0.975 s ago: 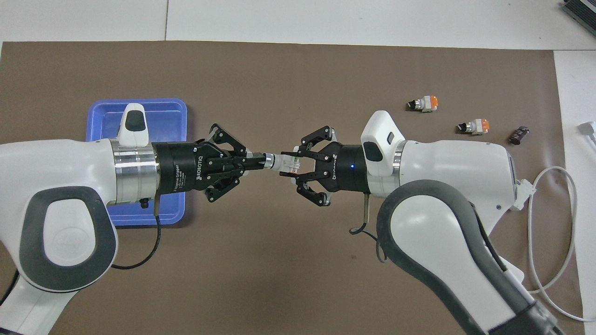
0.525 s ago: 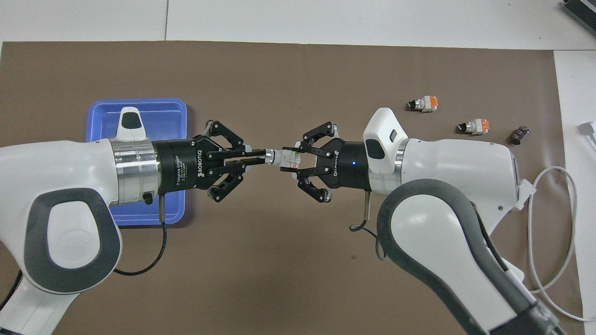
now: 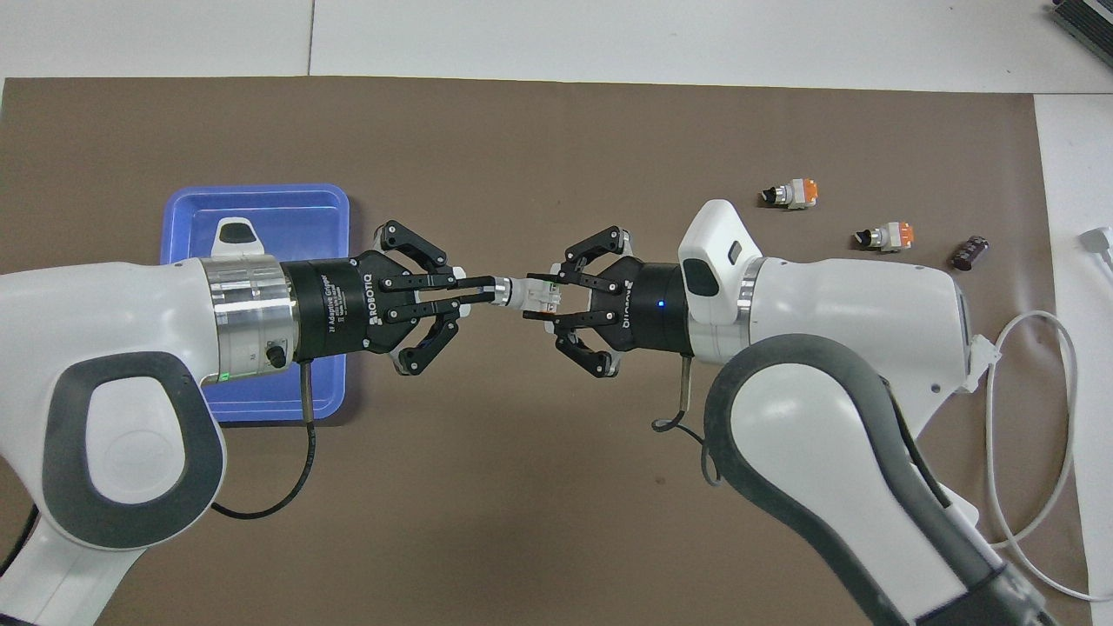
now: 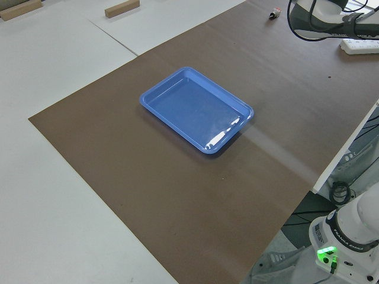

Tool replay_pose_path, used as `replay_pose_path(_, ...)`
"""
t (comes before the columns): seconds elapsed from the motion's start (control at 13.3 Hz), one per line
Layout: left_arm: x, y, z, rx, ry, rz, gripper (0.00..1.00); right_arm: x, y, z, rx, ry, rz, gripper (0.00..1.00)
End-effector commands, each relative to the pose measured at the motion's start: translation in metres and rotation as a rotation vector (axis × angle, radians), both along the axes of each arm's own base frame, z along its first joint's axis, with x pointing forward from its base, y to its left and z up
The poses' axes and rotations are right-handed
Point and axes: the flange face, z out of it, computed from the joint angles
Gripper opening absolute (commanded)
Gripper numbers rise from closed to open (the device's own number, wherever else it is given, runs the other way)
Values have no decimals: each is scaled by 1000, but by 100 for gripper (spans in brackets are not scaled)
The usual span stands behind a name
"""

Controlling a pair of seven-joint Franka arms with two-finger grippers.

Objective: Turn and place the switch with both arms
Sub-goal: 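Pull the switch away with the left gripper while the right gripper opens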

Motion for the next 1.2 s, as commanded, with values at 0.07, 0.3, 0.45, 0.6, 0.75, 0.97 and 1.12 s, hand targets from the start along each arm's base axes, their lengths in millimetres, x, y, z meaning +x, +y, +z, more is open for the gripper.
replay_pose_path(0.07,16,13,20,-5,8,129,0,-12,2,-4,8,43,7,0)
replay_pose_path(0.3,16,14,21,16,0,127,0,-13,1,-5,7,47,6,0)
replay_pose_path(0.45,16,13,20,19,-2,125,0,-12,2,-4,8,43,7,0)
replay_pose_path(0.6,16,13,20,22,-4,123,0,-13,1,-5,7,46,7,0)
replay_pose_path(0.75,16,13,20,22,-5,122,0,-12,2,-4,6,37,2,99)
replay_pose_path(0.97,17,14,21,24,-14,127,0,-15,7,-3,5,33,7,100)
replay_pose_path(1.12,17,13,20,74,-48,116,0,-15,6,-3,5,32,8,100)
